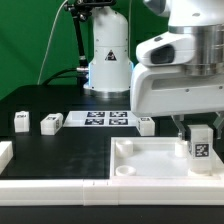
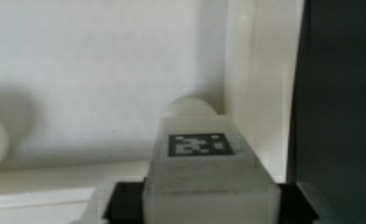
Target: Assemble one leg
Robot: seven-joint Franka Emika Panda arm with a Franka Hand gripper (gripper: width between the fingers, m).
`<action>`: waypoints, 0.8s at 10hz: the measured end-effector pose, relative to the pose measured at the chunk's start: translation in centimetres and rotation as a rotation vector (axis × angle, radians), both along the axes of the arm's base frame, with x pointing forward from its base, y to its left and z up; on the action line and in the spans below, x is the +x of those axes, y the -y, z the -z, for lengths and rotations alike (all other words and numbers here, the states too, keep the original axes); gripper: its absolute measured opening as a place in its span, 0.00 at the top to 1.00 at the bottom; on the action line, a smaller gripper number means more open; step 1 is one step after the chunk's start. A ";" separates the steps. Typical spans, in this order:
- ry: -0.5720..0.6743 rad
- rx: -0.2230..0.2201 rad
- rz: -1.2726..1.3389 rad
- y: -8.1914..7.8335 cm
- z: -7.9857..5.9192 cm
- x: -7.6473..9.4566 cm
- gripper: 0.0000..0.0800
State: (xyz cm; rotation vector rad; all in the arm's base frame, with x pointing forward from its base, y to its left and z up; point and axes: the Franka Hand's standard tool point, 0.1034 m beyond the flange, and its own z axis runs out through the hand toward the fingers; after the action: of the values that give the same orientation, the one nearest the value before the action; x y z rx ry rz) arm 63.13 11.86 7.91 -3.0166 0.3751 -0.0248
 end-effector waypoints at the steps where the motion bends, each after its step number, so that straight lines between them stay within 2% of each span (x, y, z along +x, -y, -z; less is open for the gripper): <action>1: 0.001 0.006 0.131 0.0 0.0 0.0 0.63; 5: -0.041 0.017 0.619 -0.4 0.1 0.0 0.63; 7: -0.047 0.026 0.653 -0.4 0.1 0.0 0.63; 8: -0.049 0.020 0.591 -0.4 0.2 -0.1 0.51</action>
Offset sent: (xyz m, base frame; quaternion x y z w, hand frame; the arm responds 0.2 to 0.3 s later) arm 0.0031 -0.0060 -0.0111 -0.0373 0.0278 0.3194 0.9465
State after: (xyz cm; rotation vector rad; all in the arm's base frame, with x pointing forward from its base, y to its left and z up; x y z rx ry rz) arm 63.05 12.30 7.74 -2.7706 1.2398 0.0077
